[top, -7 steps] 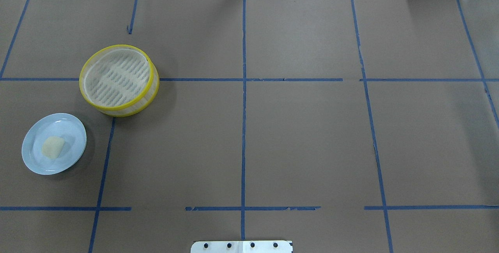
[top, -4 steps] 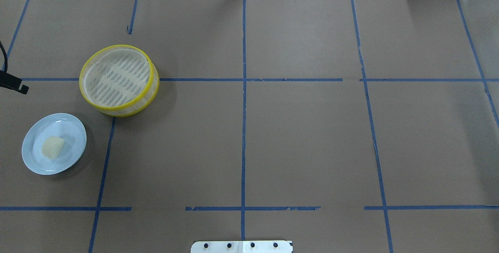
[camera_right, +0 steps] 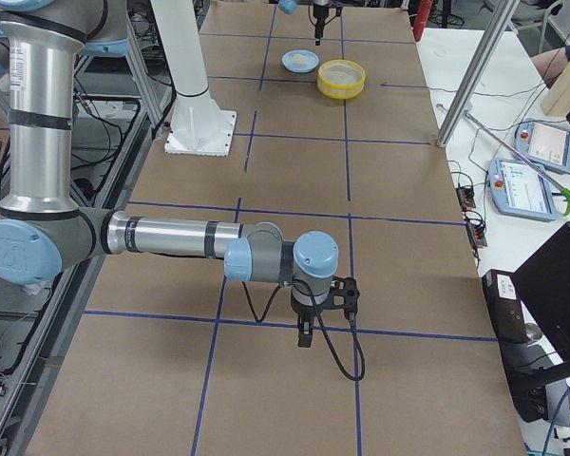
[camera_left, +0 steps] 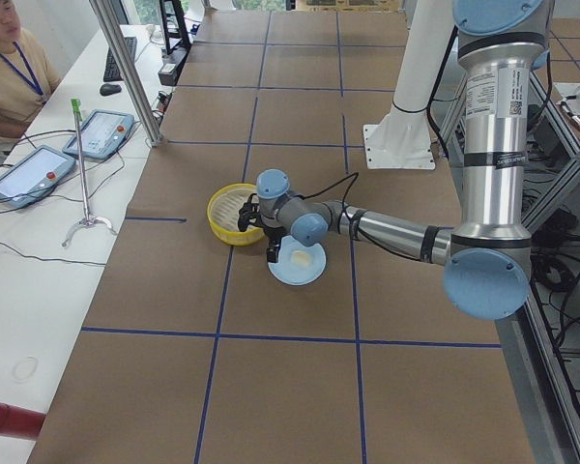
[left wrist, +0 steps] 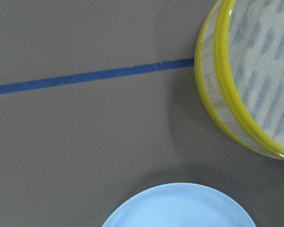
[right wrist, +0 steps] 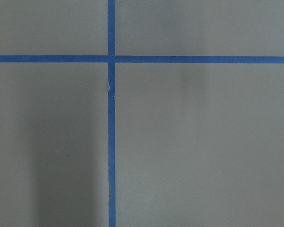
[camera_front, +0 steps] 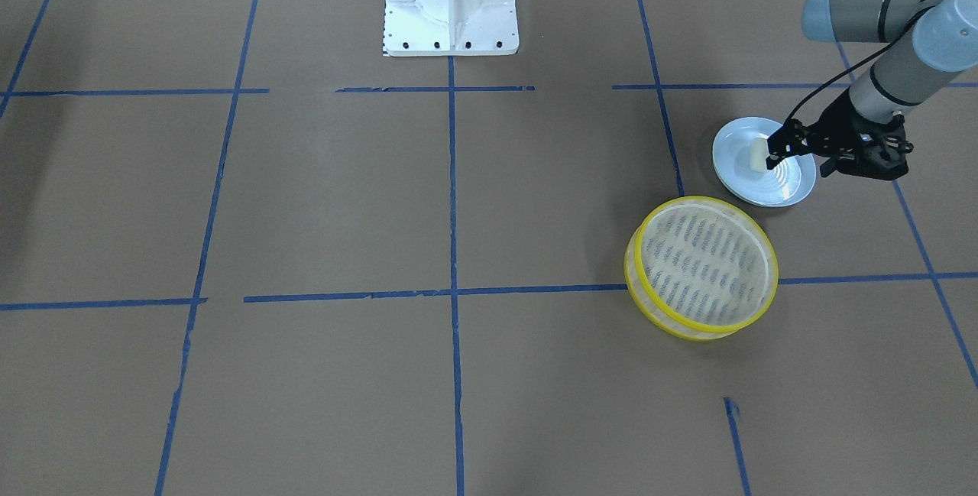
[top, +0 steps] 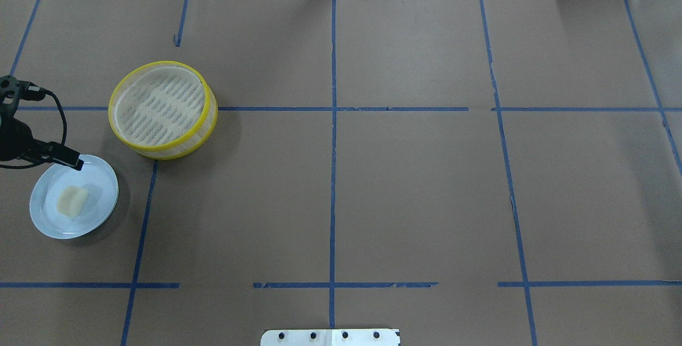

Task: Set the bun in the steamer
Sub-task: 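Move the left gripper down toward the bun on the light blue plate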

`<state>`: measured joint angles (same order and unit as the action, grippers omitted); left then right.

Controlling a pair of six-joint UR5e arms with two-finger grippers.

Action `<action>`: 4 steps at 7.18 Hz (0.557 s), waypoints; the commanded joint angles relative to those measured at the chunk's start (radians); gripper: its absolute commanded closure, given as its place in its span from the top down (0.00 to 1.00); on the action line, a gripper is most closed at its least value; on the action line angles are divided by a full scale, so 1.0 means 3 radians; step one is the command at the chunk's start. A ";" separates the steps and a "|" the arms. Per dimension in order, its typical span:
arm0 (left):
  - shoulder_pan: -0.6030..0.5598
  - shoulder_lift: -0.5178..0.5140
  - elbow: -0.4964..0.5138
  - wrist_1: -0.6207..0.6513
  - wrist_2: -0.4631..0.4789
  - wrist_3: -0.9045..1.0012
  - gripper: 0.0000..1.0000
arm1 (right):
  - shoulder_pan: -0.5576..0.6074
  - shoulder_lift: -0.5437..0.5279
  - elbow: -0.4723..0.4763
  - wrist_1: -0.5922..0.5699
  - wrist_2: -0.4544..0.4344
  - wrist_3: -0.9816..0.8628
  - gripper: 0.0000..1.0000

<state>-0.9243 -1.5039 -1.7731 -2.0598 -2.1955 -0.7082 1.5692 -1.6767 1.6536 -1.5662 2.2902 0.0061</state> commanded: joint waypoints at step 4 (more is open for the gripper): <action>0.0509 0.0222 -0.0001 -0.0415 0.0400 -0.0457 0.96 | 0.0000 0.0000 0.0000 0.0000 0.0000 0.0000 1.00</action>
<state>-0.7862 -1.4394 -1.7743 -2.1816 -2.0912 -0.8344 1.5693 -1.6766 1.6537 -1.5662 2.2902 0.0061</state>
